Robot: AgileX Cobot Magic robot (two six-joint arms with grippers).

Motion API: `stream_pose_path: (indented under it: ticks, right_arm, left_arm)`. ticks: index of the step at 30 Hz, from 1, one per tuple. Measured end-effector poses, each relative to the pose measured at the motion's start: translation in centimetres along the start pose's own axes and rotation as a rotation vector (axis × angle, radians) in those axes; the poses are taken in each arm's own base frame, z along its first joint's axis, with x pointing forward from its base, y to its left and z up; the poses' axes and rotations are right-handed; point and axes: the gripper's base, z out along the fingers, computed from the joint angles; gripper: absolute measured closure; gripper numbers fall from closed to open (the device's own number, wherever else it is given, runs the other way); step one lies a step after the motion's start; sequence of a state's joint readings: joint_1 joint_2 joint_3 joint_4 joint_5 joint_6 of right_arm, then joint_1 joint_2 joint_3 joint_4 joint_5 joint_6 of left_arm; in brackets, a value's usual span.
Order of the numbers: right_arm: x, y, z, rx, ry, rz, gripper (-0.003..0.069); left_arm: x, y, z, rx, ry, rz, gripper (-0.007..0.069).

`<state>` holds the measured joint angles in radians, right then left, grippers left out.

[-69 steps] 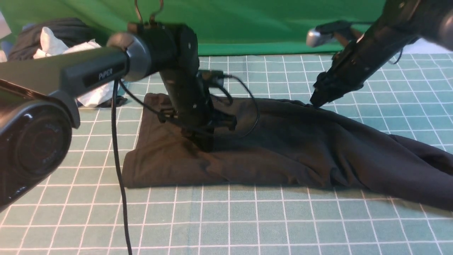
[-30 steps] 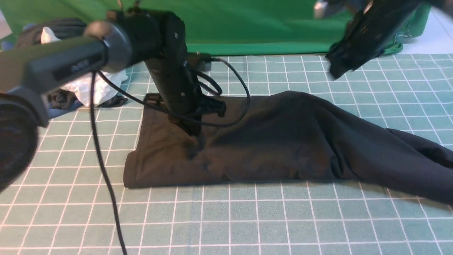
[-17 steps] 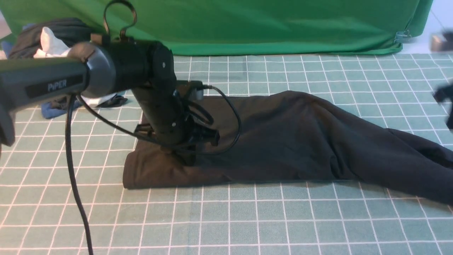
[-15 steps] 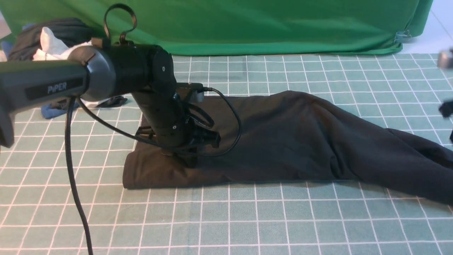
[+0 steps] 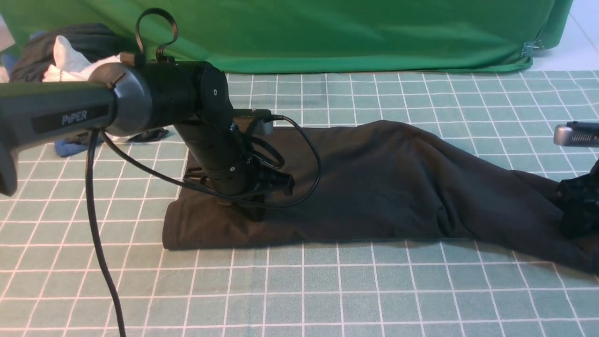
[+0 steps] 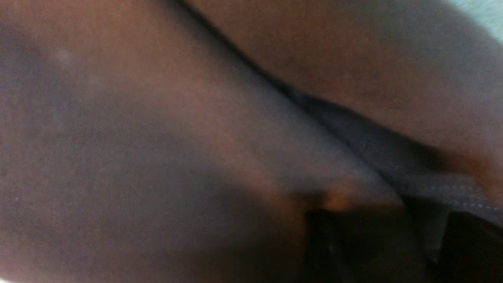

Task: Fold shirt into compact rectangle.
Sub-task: 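Pull the folded dark garment lengthwise by its ends to straighten it flat on the table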

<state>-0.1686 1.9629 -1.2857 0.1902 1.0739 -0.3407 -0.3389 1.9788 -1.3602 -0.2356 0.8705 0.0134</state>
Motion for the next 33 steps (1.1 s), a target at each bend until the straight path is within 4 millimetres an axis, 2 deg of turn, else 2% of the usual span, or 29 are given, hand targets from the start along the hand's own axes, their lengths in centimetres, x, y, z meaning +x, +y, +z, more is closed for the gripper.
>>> stream_pose_path:
  ticks: [4, 6, 9, 13, 16, 26, 30, 33]
  right_arm:
    - [0.0, 0.0, 0.0, -0.004, 0.002, -0.019, 0.0568]
    - [0.0, 0.1, -0.1, -0.004, -0.001, -0.026, 0.0609]
    - [0.3, 0.3, -1.1, 0.002, -0.02, -0.034, 0.062]
    - [1.1, 0.6, -4.2, 0.07, -0.091, -0.068, 0.0622]
    - [1.3, 0.5, -5.3, 0.119, -0.121, -0.09, 0.0623]
    - [0.1, -0.2, -5.4, 0.191, -0.224, -0.144, 0.0624]
    - [-0.5, -1.1, -3.8, 0.208, -0.206, -0.166, 0.0624]
    - [-0.9, -1.6, -3.4, 0.235, -0.221, -0.171, 0.0624]
  left_arm:
    - [0.0, 0.0, 0.0, 0.001, -0.001, 0.001, 0.0613]
    - [0.0, 0.0, 0.0, 0.001, -0.002, 0.002, 0.0613]
    - [0.0, 0.0, 0.0, 0.0, -0.004, 0.005, 0.0613]
    - [-0.1, 0.0, 0.0, 0.0, -0.007, 0.008, 0.0613]
    - [-0.1, 0.0, 0.0, 0.001, -0.011, 0.012, 0.0613]
    - [-0.1, 0.0, 0.0, 0.0, -0.009, 0.02, 0.0612]
    - [0.2, 0.0, 0.0, 0.001, 0.017, 0.028, 0.0612]
    - [0.3, 0.0, 0.0, 0.002, 0.033, 0.033, 0.0612]
